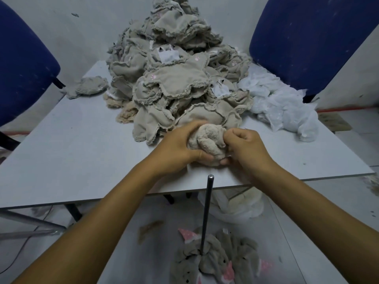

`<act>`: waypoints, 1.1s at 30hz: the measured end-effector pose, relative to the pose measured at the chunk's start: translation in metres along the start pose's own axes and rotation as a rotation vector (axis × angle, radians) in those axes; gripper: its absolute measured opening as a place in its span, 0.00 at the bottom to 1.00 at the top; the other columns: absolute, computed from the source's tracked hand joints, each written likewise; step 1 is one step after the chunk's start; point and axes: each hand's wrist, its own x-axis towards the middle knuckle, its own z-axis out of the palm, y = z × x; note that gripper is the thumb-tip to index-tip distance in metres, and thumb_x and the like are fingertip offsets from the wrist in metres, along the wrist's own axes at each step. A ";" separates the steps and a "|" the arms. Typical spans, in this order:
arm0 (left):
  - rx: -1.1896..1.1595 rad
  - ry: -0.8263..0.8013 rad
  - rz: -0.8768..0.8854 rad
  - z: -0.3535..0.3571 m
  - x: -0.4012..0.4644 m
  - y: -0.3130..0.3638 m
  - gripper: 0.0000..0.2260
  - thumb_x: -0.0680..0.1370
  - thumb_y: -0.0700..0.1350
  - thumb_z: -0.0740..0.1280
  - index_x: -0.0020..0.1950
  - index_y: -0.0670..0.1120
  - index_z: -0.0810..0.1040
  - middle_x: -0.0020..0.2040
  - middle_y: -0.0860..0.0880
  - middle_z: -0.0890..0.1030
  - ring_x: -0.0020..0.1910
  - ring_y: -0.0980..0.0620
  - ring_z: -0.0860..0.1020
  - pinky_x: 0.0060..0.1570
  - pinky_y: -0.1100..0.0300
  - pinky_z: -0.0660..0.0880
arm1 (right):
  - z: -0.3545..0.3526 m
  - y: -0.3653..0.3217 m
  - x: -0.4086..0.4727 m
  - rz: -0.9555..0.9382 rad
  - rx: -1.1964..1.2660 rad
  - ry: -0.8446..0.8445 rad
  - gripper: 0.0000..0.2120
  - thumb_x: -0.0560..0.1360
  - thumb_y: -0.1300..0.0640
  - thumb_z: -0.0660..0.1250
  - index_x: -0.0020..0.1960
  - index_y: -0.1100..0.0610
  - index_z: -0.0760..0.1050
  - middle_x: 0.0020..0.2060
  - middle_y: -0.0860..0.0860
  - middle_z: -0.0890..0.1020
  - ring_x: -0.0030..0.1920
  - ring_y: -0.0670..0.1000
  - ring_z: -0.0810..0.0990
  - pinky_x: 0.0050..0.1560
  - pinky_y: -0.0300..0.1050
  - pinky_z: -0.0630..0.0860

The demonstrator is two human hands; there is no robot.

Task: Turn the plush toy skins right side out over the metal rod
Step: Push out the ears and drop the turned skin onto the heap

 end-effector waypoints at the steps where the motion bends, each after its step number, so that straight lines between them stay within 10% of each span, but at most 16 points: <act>1: 0.020 0.014 0.010 0.001 0.000 -0.003 0.26 0.66 0.40 0.80 0.61 0.54 0.78 0.54 0.60 0.81 0.54 0.63 0.79 0.55 0.68 0.74 | 0.001 0.000 0.000 0.037 0.046 -0.008 0.17 0.77 0.61 0.64 0.30 0.54 0.76 0.27 0.51 0.76 0.27 0.49 0.76 0.25 0.40 0.74; 4: 0.138 0.071 -0.001 -0.002 -0.001 -0.010 0.18 0.69 0.32 0.72 0.42 0.58 0.83 0.38 0.71 0.80 0.42 0.72 0.77 0.40 0.77 0.69 | 0.000 -0.001 0.006 0.220 0.219 0.005 0.11 0.79 0.58 0.63 0.38 0.58 0.75 0.28 0.53 0.74 0.26 0.48 0.71 0.22 0.37 0.65; 12: -0.013 0.090 -0.173 0.012 0.002 -0.009 0.12 0.64 0.42 0.65 0.41 0.56 0.81 0.36 0.64 0.82 0.39 0.64 0.77 0.41 0.64 0.74 | -0.003 -0.005 0.011 0.344 0.436 -0.009 0.08 0.83 0.53 0.61 0.49 0.56 0.75 0.30 0.51 0.74 0.24 0.46 0.67 0.19 0.34 0.65; 16: -0.184 0.138 -0.199 0.008 0.003 -0.012 0.15 0.63 0.41 0.68 0.44 0.57 0.84 0.47 0.57 0.85 0.52 0.53 0.82 0.56 0.53 0.77 | -0.011 -0.005 0.004 -0.145 -0.099 0.185 0.10 0.82 0.43 0.58 0.54 0.46 0.73 0.41 0.42 0.79 0.35 0.46 0.79 0.32 0.46 0.79; 19: -0.143 0.147 -0.177 0.008 0.002 -0.010 0.14 0.63 0.43 0.68 0.45 0.57 0.84 0.44 0.58 0.85 0.47 0.57 0.81 0.49 0.59 0.76 | -0.018 -0.009 0.000 -0.642 -0.535 0.149 0.11 0.79 0.42 0.64 0.57 0.46 0.75 0.46 0.43 0.75 0.45 0.41 0.75 0.44 0.32 0.72; 26: -0.206 0.210 -0.164 0.005 0.005 0.000 0.04 0.63 0.45 0.70 0.35 0.53 0.82 0.32 0.55 0.81 0.35 0.53 0.77 0.41 0.54 0.73 | -0.015 -0.011 -0.006 -0.884 -0.730 0.064 0.25 0.70 0.43 0.74 0.60 0.58 0.78 0.52 0.51 0.71 0.50 0.47 0.71 0.52 0.32 0.69; 29: -0.084 0.226 -0.156 -0.001 0.004 -0.002 0.05 0.65 0.44 0.71 0.40 0.46 0.81 0.36 0.48 0.82 0.37 0.46 0.78 0.42 0.53 0.75 | -0.015 -0.012 -0.002 -0.803 -0.664 0.157 0.03 0.74 0.56 0.73 0.47 0.54 0.81 0.46 0.48 0.76 0.47 0.48 0.74 0.48 0.37 0.69; 33: 0.227 0.662 -0.048 -0.010 -0.001 -0.007 0.05 0.70 0.36 0.65 0.43 0.44 0.75 0.39 0.49 0.78 0.40 0.46 0.74 0.39 0.48 0.73 | -0.029 -0.024 0.010 -0.351 0.012 0.388 0.10 0.78 0.62 0.68 0.41 0.49 0.77 0.38 0.43 0.80 0.40 0.42 0.79 0.39 0.39 0.76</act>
